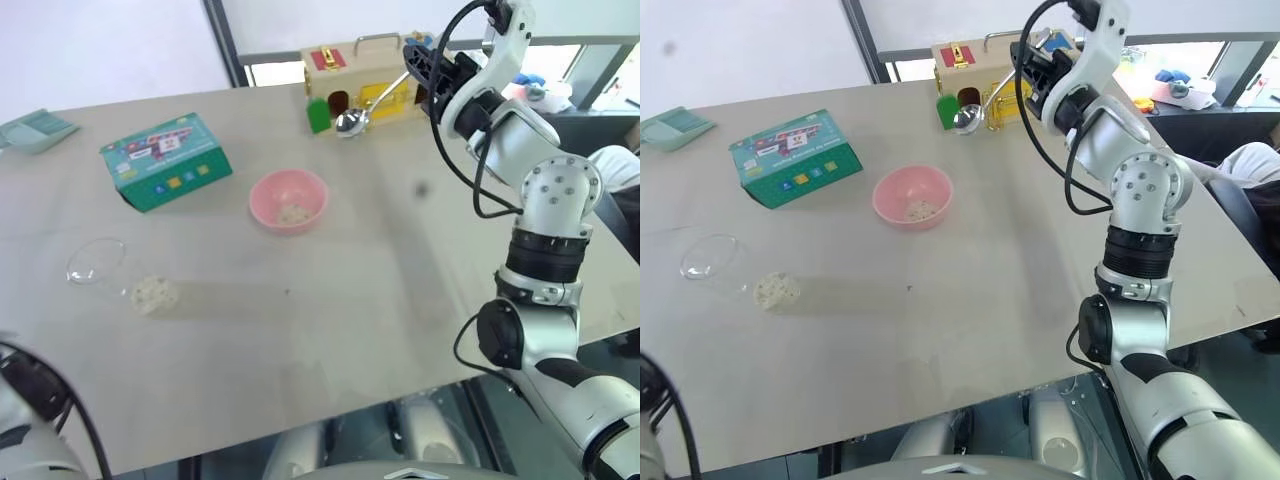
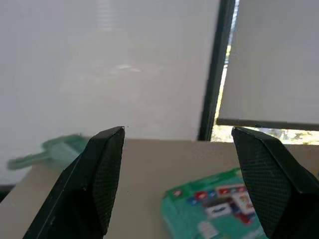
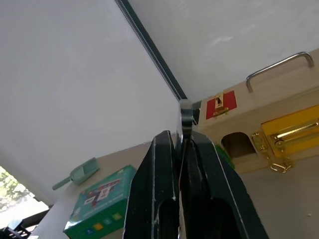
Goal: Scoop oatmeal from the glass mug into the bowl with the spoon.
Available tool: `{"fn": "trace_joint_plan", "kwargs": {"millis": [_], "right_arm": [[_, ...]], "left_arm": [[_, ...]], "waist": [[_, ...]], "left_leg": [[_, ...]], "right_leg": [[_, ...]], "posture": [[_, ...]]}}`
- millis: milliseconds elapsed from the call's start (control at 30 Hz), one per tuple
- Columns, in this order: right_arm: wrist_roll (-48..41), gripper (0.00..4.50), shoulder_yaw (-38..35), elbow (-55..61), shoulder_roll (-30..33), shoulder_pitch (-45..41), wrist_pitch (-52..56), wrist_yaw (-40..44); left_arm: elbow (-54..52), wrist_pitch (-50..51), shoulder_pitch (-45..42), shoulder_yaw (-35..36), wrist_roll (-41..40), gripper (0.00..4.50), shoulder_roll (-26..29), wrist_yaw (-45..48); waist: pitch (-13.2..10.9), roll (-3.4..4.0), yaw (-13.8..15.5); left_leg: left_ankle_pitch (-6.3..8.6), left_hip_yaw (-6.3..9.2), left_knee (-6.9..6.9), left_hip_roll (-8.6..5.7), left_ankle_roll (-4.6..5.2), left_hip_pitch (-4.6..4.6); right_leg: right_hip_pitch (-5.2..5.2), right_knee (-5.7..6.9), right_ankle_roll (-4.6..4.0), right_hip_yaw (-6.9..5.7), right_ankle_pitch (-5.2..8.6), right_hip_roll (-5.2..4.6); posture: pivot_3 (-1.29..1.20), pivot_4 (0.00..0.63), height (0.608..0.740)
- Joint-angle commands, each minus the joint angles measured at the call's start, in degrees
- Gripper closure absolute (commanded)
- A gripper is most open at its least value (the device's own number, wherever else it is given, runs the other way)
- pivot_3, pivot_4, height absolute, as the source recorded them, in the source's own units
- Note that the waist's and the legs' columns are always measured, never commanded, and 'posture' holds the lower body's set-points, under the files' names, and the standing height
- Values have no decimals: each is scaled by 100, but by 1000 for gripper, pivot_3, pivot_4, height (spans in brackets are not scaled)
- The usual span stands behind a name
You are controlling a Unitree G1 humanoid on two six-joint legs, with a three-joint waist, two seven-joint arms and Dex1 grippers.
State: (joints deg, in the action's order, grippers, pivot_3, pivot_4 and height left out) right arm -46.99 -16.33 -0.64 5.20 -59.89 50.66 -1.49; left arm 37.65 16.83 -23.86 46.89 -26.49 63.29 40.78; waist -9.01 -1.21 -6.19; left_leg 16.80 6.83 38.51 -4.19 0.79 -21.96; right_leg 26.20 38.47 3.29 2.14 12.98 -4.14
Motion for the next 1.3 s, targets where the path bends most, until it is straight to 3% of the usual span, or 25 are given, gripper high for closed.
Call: {"fn": "trace_joint_plan", "kwargs": {"millis": [33,167,367,633,1000,1033,1100,1300], "right_arm": [[-7,4500,48,113,-22,-61,-180,169],[82,4500,142,100,-41,37,-250,253],[195,4500,224,149,-2,125,-275,358],[232,4500,205,287,7,202,-221,287],[214,4500,151,561,80,296,-111,52],[217,4500,148,579,86,300,-112,35],[214,4500,141,606,95,308,-109,13],[197,4500,130,688,125,357,-80,-50]], "left_arm": [[-281,-512,840,664,-227,927,-151,713],[-745,-1081,2638,843,-122,927,-635,1671],[-720,-1598,3594,589,-108,927,-1077,2129],[-869,-1899,3253,-124,-16,927,-1340,2037],[-737,-1988,2151,-1029,116,927,-1648,1547],[-787,-1920,2062,-1086,92,1306,-1701,1472],[-873,-1879,1957,-1179,86,1639,-1774,1351],[-1102,-1789,1787,-1351,92,4348,-1909,1037]], "waist": [[1,-2,72],[2,-3,84],[5,-7,159],[6,-7,276],[6,-7,217],[6,-8,217],[7,-9,216],[7,-9,222]], "left_leg": [[0,1,-2,0,0,-1],[1,-5,-13,13,0,3],[1,-4,-17,28,-1,2],[2,-1,-15,30,0,6],[1,-6,-16,30,0,8],[2,-6,-16,30,-1,8],[1,-5,-15,30,-1,7],[1,-5,-15,30,-1,7]], "right_leg": [[1,-4,0,0,0,-1],[-4,-18,-2,2,-1,-5],[-9,-36,-18,-11,-12,1],[-17,-38,-21,-19,-15,2],[-15,-40,-22,-12,-16,5],[-15,-40,-22,-12,-16,5],[-15,-40,-22,-14,-16,5],[-16,-39,-22,-13,-16,5]], "posture": [[0,150,740],[0,150,740],[0,150,740],[0,150,740],[0,150,740],[0,150,740],[0,150,740],[0,150,740]]}}
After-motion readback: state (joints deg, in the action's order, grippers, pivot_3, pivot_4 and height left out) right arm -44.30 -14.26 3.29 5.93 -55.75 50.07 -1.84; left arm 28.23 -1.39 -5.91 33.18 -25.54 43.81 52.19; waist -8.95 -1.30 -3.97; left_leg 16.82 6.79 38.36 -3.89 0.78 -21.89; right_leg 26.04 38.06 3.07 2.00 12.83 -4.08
